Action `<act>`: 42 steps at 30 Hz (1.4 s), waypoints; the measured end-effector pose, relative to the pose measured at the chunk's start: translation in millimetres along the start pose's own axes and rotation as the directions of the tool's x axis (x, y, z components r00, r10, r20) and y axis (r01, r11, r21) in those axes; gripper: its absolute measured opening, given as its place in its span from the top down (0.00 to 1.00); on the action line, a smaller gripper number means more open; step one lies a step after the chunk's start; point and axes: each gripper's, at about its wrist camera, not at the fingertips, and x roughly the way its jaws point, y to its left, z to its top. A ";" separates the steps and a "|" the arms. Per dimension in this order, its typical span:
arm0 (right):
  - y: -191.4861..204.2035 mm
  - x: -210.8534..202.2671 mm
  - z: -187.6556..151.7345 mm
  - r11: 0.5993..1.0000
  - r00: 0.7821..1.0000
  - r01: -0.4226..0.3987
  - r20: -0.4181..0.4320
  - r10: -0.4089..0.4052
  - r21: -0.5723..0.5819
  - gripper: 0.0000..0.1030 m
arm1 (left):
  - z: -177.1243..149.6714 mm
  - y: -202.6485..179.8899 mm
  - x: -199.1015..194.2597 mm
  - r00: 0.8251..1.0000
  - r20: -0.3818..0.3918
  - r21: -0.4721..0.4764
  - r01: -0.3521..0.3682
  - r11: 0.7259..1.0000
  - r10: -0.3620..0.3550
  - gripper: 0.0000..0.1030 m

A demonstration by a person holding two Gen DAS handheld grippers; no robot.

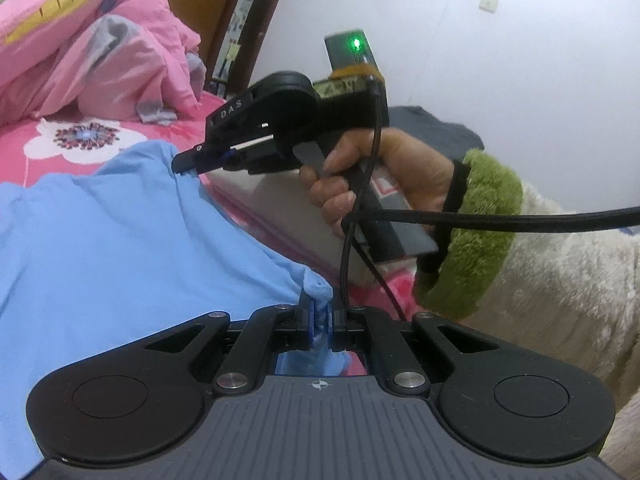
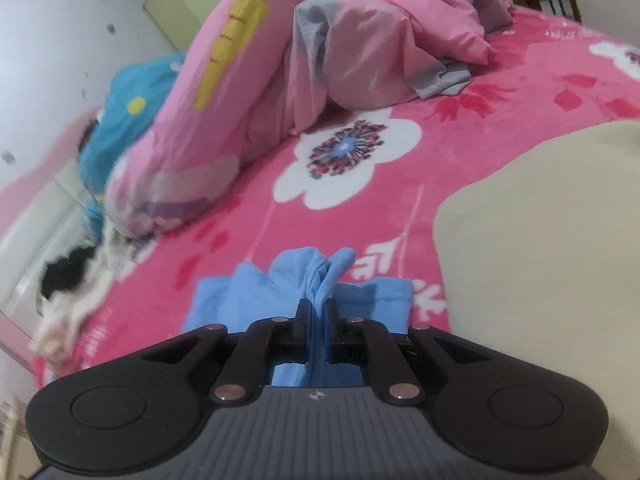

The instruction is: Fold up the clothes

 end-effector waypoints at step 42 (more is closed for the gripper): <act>34.1 -7.2 -22.3 0.909 0.949 0.315 0.105 -0.297 -0.274 0.69 | -21.7 4.9 16.0 0.995 -0.091 -0.015 0.045 0.999 -0.046 0.62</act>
